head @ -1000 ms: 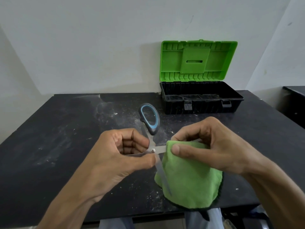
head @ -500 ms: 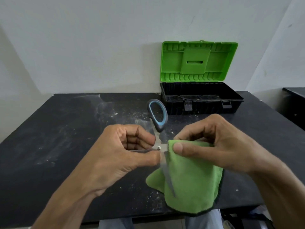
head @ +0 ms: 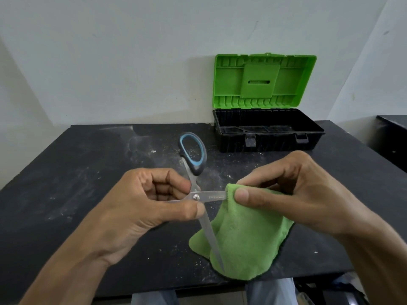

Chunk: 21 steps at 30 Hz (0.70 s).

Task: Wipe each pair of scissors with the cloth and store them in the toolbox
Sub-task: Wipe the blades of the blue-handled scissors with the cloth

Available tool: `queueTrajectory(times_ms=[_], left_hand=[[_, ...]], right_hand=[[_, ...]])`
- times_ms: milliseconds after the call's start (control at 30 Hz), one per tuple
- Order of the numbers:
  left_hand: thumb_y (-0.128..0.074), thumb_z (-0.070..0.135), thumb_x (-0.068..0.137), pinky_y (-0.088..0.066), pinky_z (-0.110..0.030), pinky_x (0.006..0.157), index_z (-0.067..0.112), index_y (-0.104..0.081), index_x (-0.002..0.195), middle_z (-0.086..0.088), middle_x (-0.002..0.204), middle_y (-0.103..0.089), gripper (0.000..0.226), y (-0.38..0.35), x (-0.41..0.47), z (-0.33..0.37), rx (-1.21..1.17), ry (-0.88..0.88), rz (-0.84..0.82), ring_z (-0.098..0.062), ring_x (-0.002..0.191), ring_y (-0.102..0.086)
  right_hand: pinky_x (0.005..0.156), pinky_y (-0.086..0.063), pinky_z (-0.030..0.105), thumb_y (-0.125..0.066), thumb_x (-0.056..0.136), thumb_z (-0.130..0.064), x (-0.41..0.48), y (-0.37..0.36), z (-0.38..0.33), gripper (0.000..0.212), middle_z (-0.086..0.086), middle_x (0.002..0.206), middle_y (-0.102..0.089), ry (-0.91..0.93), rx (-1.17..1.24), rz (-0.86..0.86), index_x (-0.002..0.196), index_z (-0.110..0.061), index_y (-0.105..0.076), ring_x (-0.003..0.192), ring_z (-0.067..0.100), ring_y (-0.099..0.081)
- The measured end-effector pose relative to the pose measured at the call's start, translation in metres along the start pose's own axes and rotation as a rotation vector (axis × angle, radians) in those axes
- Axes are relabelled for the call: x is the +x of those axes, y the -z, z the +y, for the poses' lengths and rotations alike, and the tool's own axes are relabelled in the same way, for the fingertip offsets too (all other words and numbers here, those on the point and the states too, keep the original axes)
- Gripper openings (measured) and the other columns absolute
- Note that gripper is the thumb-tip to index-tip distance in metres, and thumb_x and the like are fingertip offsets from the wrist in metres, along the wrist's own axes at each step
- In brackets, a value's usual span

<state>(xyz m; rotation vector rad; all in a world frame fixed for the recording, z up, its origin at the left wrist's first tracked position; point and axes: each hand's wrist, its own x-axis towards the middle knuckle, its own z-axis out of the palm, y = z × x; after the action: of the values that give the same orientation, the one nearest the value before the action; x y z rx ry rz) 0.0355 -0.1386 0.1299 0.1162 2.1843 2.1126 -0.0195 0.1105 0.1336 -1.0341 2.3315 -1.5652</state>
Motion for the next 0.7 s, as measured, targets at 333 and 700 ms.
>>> queueTrajectory(times_ms=[333, 700], left_hand=[[-0.088, 0.011, 0.041, -0.043, -0.017, 0.042, 0.010, -0.070, 0.064, -0.013, 0.065, -0.062, 0.029, 0.007, 0.001, 0.007, -0.069, 0.082, -0.040, -0.011, 0.046, -0.053], [-0.090, 0.025, 0.042, -0.053, -0.016, 0.059, 0.017, -0.071, 0.064, -0.004, 0.066, -0.068, 0.030, -0.002, -0.001, 0.014, 0.133, -0.125, 0.019, -0.012, 0.061, -0.063]], right_hand=[[0.069, -0.063, 0.023, -0.080, 0.082, -0.022, -0.015, 0.017, 0.005, 0.018, 0.000, 0.090, -0.085, 0.145, 0.029, 0.107, 0.094, -0.011, -0.087, 0.082, 0.017, -0.083], [0.070, -0.065, 0.028, -0.079, 0.082, -0.022, -0.018, 0.013, 0.003, 0.015, -0.003, 0.089, -0.085, 0.083, 0.003, 0.186, 0.091, -0.015, -0.087, 0.082, 0.016, -0.082]])
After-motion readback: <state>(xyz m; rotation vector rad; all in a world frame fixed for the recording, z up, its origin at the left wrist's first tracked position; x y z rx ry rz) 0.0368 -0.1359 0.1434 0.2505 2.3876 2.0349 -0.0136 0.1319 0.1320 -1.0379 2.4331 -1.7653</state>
